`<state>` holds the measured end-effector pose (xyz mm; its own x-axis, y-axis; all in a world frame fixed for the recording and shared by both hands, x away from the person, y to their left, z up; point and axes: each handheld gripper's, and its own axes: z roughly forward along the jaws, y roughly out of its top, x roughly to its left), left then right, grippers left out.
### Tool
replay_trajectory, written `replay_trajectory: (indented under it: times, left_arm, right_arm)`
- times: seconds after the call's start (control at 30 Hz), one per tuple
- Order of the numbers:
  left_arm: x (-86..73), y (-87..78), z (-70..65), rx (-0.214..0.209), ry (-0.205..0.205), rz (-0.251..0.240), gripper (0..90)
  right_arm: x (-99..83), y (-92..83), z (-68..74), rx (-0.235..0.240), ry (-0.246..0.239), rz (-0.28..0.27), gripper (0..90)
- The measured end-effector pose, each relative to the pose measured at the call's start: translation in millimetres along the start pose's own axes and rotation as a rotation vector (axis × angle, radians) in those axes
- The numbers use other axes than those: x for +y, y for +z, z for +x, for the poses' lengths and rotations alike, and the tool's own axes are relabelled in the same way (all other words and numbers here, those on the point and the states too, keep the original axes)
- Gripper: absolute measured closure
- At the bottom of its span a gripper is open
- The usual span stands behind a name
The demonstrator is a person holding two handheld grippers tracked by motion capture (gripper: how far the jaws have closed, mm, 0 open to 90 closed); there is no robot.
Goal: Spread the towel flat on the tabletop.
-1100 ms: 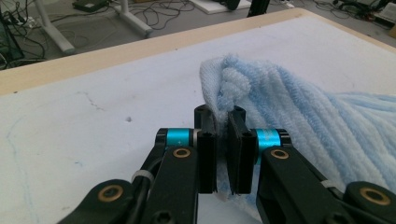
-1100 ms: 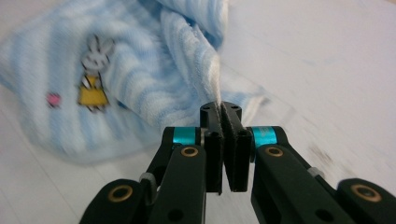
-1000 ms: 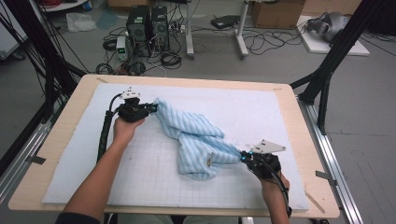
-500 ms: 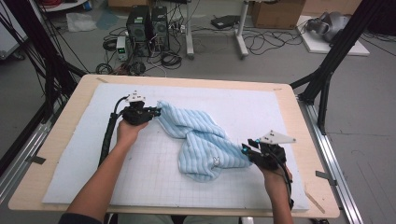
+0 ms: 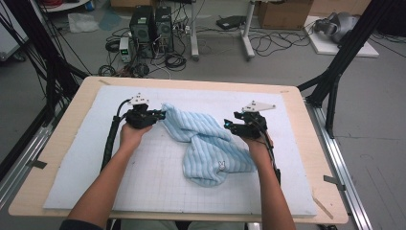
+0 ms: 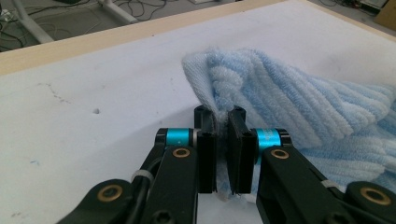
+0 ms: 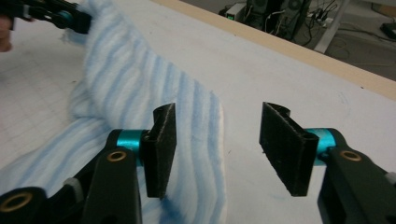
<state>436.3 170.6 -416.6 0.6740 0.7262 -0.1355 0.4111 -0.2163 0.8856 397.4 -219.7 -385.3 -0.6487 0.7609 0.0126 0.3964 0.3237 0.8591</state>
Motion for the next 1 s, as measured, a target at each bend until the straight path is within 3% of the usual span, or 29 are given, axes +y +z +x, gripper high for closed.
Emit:
replay_trajectory:
  times: [0.17, 0.2, 0.27, 0.47, 0.7, 0.83, 1.0]
  left_arm:
    - [-0.5, 0.4, -1.3, -0.006, -0.001, 0.009, 83.2]
    - [-0.3, 0.2, -1.6, -0.006, -0.003, 0.008, 83.2]
    - [0.0, -0.6, -2.1, -0.008, 0.0, 0.009, 83.2]
    - [-8.0, -3.0, -2.1, 0.006, -0.002, 0.012, 83.2]
    - [-11.2, -5.6, -1.9, 0.002, -0.004, 0.017, 83.2]
    - [-12.6, -5.6, -2.0, -0.003, -0.01, 0.02, 83.2]
    - [-13.1, -6.2, -2.0, -0.009, -0.008, 0.028, 83.2]
  right_arm:
    - [8.3, 38.3, -10.8, -0.017, -0.029, 0.072, 40.5]
    - [8.3, 38.3, -10.8, -0.017, -0.029, 0.072, 40.5]
    - [9.3, 51.4, -13.3, 0.004, -0.019, 0.079, 41.8]
    - [11.4, 68.1, -12.4, 0.038, -0.042, 0.092, 48.8]
    - [5.8, 87.0, -17.6, 0.067, 0.033, 0.137, 49.7]
    - [18.7, 97.4, -12.2, 0.074, 0.003, 0.137, 49.6]
    - [25.9, 120.6, -5.4, 0.075, -0.01, 0.213, 49.6]
